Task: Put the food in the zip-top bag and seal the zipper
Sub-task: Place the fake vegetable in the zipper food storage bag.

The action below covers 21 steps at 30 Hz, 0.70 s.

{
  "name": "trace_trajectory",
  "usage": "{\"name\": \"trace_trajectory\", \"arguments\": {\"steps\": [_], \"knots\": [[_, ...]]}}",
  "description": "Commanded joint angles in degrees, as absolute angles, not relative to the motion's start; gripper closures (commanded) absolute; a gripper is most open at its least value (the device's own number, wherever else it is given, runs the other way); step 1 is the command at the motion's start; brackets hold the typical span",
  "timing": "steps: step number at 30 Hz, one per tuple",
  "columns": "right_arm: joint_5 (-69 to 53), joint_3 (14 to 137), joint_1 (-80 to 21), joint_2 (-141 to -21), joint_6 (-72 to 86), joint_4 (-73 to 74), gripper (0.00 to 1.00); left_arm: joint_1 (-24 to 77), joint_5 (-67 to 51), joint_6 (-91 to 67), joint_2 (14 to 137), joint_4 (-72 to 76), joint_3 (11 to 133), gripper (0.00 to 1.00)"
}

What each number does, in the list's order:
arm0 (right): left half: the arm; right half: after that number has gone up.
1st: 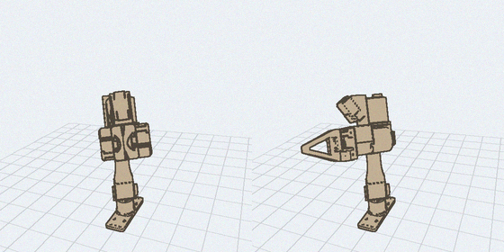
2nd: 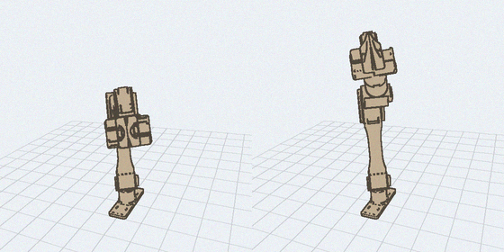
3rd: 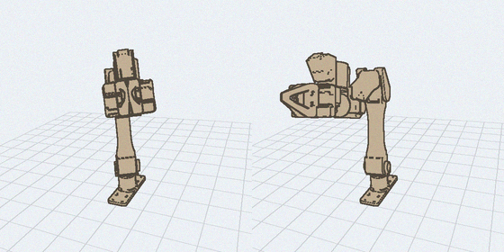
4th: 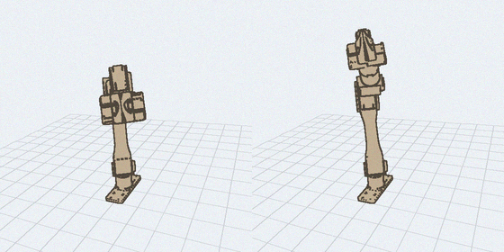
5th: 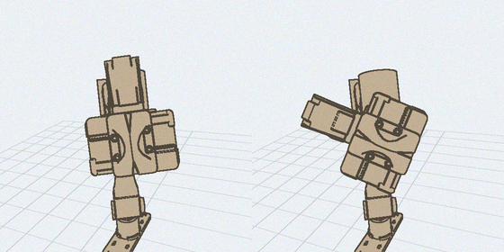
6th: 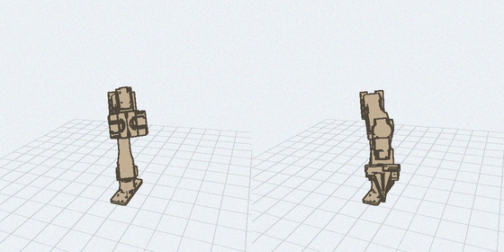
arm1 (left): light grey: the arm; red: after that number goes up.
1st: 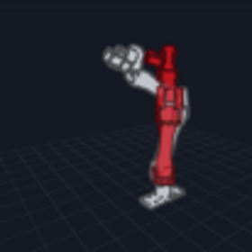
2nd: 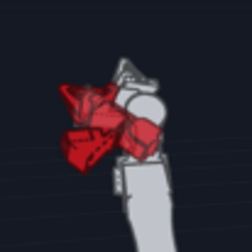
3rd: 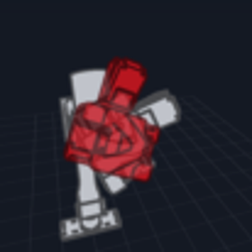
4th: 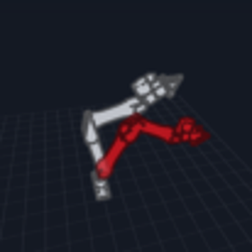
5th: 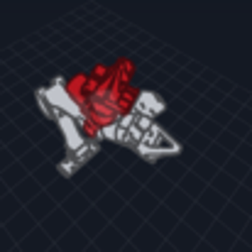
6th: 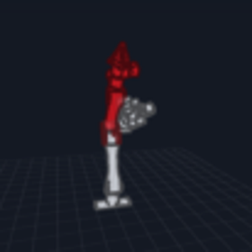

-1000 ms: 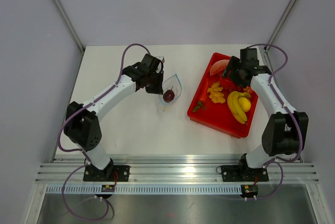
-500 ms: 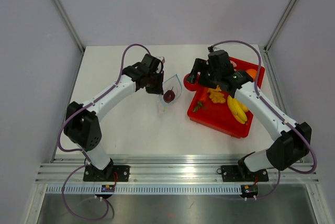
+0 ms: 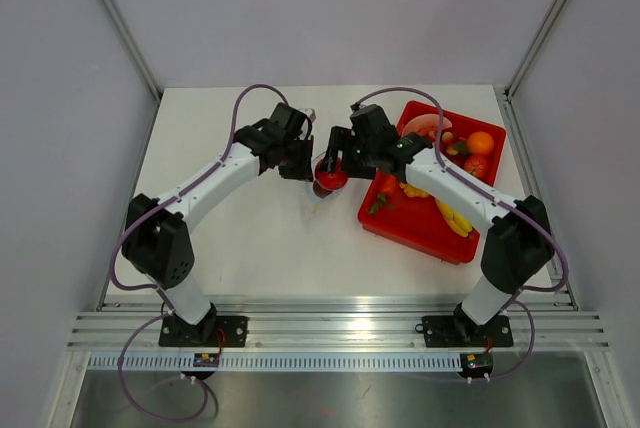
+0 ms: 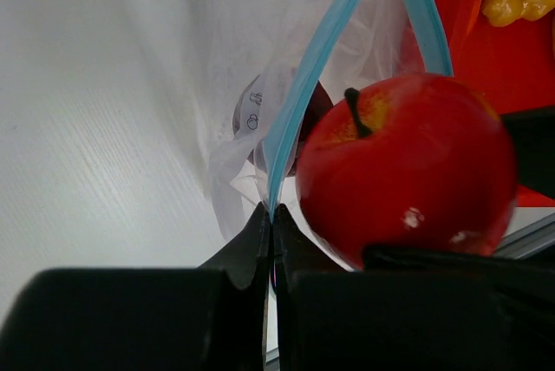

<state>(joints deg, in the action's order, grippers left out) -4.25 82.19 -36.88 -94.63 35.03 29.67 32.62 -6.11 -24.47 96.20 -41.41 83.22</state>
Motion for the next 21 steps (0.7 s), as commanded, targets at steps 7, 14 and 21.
{"name": "trace_trajectory", "arguments": {"steps": [7,14,21], "knots": [[-4.9,82.2,-38.1,-96.9,35.4,30.5,0.39,32.5,-10.8,-25.3,94.7,-37.8,86.0,1.0],[-4.0,83.0,-38.2,-97.8,33.6,32.5,0.37,32.5,-12.7,-25.9,94.7,-37.0,86.0,1.0],[-1.7,84.4,-38.2,-98.7,31.3,36.3,0.23,32.3,-14.0,-26.2,94.0,-36.2,86.0,1.0]]}}
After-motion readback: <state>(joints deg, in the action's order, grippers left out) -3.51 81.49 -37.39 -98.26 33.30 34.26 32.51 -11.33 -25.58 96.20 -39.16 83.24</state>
